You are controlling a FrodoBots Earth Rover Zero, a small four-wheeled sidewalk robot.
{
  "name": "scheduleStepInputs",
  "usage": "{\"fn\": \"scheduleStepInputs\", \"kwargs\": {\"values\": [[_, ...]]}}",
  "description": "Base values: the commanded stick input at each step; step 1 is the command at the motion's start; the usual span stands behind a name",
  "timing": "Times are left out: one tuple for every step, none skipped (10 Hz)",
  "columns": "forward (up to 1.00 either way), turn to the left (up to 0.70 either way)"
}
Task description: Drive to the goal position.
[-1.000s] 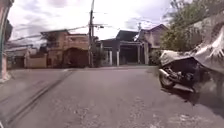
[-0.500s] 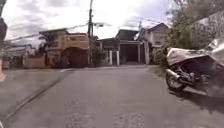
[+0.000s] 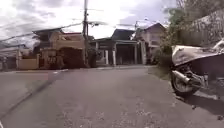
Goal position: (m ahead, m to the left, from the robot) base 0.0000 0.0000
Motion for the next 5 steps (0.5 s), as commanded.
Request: {"fn": "scheduleStepInputs", "kwargs": {"values": [[0.70, 0.01], [0.70, 0.01], [0.70, 0.01], [0.70, 0.01], [0.70, 0.01]]}}
